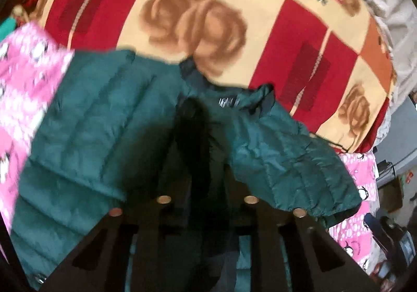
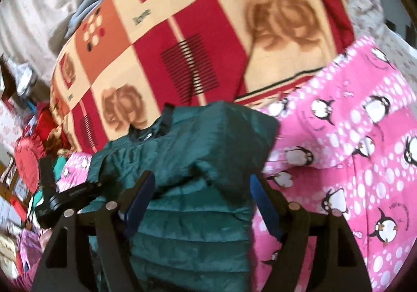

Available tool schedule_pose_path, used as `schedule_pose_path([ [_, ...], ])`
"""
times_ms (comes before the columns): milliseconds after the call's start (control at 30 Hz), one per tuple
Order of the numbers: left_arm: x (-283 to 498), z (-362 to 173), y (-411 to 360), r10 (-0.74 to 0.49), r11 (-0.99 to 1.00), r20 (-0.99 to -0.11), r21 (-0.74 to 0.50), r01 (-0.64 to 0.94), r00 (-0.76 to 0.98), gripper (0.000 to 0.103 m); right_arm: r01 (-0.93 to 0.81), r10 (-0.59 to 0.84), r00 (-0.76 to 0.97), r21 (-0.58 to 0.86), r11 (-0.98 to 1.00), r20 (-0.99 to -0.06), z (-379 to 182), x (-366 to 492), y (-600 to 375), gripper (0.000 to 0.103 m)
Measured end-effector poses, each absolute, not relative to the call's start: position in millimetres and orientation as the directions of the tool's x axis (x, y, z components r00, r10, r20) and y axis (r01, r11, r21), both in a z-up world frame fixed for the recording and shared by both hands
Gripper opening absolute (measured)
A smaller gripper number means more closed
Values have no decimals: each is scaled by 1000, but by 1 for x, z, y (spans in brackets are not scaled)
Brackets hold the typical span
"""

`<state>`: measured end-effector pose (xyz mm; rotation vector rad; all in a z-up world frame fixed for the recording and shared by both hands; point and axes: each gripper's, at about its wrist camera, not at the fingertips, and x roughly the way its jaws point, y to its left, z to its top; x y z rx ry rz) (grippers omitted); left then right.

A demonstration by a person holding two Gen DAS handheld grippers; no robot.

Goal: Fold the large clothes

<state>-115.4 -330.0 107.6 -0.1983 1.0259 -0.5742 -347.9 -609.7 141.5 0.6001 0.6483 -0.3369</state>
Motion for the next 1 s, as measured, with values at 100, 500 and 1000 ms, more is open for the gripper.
schedule_pose_path([
  [100, -109, 133, -317, -515, 851, -722, -368, 375, 462, 0, 503, -120, 743, 430, 749, -659, 128, -336, -615, 79],
  [500, -72, 111, -229, -380, 923, -740, -266, 277, 555, 0, 488, -87, 680, 361, 795, -728, 80, -215, -593, 79],
  [1000, -83, 133, -220, -382, 924, -675, -258, 283, 631, 24, 457, -119, 648, 259, 851, -753, 100, -201, -569, 79],
])
